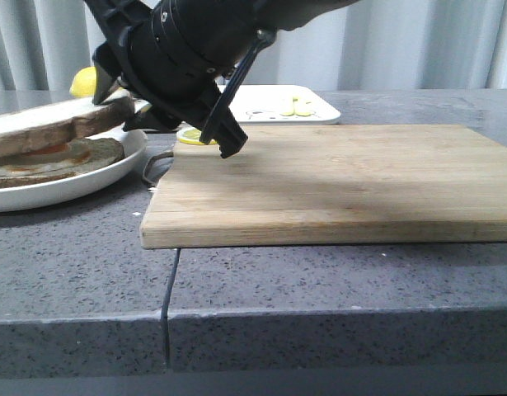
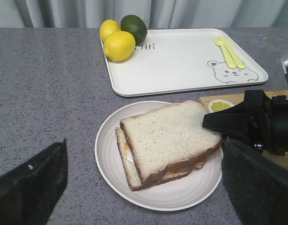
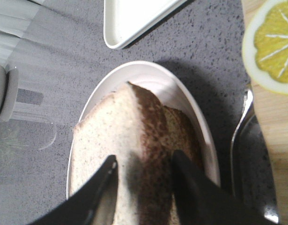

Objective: Place bread and move sandwich to tray

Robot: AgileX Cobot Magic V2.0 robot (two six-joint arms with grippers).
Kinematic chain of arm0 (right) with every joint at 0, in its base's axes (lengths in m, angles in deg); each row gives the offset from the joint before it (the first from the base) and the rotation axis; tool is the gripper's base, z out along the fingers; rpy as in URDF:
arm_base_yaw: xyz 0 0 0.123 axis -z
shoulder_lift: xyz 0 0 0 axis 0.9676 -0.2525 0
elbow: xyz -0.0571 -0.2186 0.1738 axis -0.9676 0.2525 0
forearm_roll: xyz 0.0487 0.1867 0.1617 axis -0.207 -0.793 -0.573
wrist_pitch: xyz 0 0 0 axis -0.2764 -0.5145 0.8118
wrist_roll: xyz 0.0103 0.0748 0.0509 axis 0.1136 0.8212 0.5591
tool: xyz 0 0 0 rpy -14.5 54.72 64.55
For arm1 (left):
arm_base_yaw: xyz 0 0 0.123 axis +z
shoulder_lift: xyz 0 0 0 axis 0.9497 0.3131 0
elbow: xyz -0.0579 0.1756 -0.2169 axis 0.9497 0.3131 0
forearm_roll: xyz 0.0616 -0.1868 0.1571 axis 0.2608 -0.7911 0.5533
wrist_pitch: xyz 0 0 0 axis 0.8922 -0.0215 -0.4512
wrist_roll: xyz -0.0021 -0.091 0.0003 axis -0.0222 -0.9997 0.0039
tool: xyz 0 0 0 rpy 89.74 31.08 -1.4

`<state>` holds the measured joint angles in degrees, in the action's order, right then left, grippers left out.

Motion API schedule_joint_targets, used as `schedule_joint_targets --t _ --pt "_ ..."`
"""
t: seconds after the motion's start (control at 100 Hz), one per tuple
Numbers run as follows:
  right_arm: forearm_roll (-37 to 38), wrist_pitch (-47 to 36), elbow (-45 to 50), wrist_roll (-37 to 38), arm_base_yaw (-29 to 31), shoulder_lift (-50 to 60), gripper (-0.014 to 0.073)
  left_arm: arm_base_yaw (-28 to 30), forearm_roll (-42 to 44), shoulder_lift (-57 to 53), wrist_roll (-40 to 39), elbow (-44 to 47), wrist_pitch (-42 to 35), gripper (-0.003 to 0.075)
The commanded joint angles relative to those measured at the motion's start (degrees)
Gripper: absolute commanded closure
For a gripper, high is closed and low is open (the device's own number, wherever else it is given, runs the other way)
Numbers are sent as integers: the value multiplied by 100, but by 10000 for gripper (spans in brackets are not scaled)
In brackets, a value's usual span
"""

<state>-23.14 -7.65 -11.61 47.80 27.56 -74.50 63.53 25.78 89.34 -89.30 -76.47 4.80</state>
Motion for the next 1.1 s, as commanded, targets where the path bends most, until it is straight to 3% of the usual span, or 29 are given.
schedule_joint_targets --t 0.0,0.33,0.54,0.87,0.99,1.09 --pt "-241 113 -129 -241 0 270 203 -40 -35 53 -54 -173 -426 102" --pt "-169 -128 -129 -322 0 422 182 -40 -35 53 -54 -173 -426 102" --pt "495 -445 -137 -389 31 972 182 -40 -35 53 -54 -173 -426 102" --pt "3465 -438 -98 -546 539 2539 182 -40 -35 53 -54 -173 -426 102" --pt "4676 -271 102 -123 971 3181 182 -40 -35 53 -54 -173 -426 102" --pt "5861 53 350 677 1502 3683 182 -40 -35 53 -54 -173 -426 102"
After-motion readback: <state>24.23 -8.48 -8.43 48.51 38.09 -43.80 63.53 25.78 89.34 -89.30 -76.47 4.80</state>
